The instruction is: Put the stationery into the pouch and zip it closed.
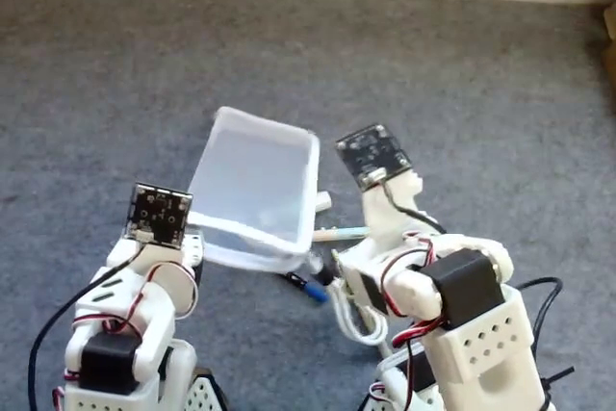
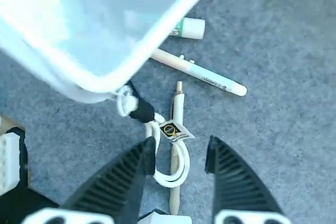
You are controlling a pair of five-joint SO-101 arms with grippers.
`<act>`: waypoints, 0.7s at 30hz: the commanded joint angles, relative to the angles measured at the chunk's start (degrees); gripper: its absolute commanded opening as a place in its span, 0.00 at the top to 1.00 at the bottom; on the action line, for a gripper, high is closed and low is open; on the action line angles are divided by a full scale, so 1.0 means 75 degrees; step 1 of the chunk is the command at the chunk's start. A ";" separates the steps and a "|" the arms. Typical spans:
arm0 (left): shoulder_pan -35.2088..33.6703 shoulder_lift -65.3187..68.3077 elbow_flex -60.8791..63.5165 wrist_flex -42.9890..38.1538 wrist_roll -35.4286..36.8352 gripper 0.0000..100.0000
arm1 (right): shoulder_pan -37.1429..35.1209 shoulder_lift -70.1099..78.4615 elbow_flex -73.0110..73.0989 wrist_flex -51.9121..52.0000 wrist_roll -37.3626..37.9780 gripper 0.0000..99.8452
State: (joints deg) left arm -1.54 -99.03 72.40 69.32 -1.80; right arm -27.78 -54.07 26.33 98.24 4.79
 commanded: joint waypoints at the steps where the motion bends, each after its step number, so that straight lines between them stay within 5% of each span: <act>1: -0.0299 -0.0006 -0.0568 0.0023 -0.0023 0.99 | 0.0322 -0.0193 -0.0440 0.0088 -0.0094 0.85; 7: -0.0299 0.0381 -0.1225 0.0481 -0.0012 0.99 | 0.0815 -0.0135 -0.0440 0.0029 -0.0094 0.85; 14: -0.0299 0.3182 -0.3171 0.1055 -0.0012 0.99 | 0.0803 -0.0123 -0.0158 -0.0604 -0.0094 0.85; 21: -0.0791 0.4636 -0.5410 0.2309 -0.0047 0.99 | 0.0803 -0.0135 0.1424 -0.2256 -0.0117 0.85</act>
State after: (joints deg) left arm -3.74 -66.95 40.31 83.74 -1.80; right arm -22.51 -54.07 33.45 87.08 4.70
